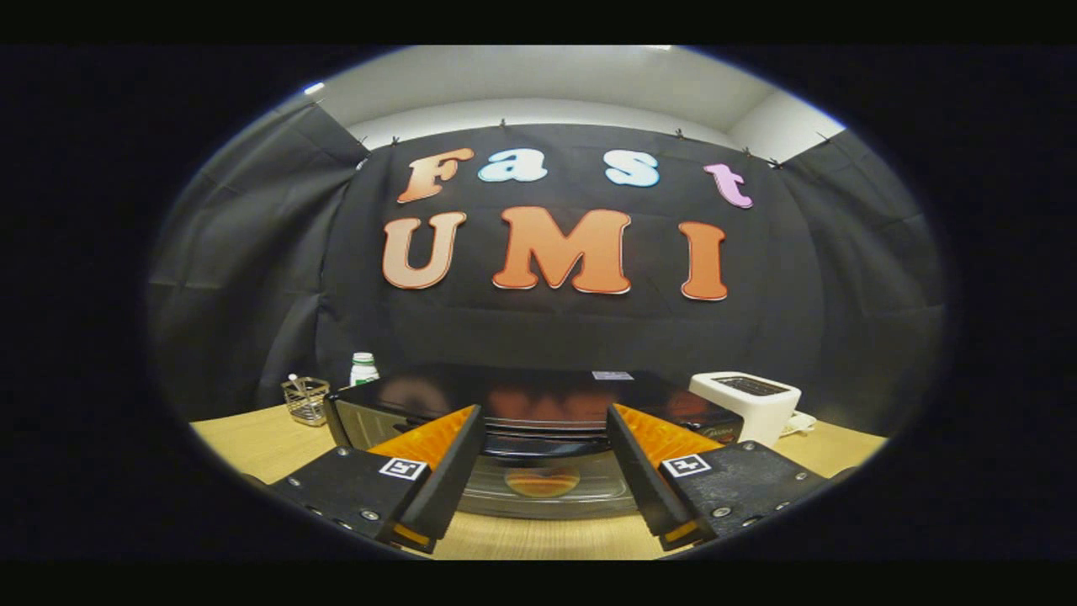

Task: Open the toaster oven, put the food inside, and close the toaster oven door.

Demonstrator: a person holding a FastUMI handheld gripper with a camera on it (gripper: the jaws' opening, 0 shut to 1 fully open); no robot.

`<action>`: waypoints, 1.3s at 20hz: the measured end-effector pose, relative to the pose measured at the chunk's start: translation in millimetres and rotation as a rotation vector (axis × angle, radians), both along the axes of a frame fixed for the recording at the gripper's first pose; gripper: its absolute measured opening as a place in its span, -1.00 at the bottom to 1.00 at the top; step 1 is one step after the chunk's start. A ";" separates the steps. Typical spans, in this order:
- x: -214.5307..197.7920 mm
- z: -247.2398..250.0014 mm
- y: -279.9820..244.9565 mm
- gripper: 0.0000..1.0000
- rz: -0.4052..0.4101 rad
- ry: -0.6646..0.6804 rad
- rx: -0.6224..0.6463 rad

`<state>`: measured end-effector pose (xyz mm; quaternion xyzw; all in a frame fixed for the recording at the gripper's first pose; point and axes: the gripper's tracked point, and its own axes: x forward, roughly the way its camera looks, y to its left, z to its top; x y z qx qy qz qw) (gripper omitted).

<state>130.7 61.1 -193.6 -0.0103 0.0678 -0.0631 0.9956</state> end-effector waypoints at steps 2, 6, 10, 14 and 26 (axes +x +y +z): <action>2.1 -3.2 -1.5 0.72 0.003 0.024 0.027; -13.3 6.7 -3.8 0.73 0.014 0.033 0.075; -46.2 33.8 -3.3 0.72 0.042 0.008 0.083; -81.3 52.5 4.4 0.78 0.110 0.019 0.102; -162.5 80.8 -10.3 0.91 0.153 -0.019 0.124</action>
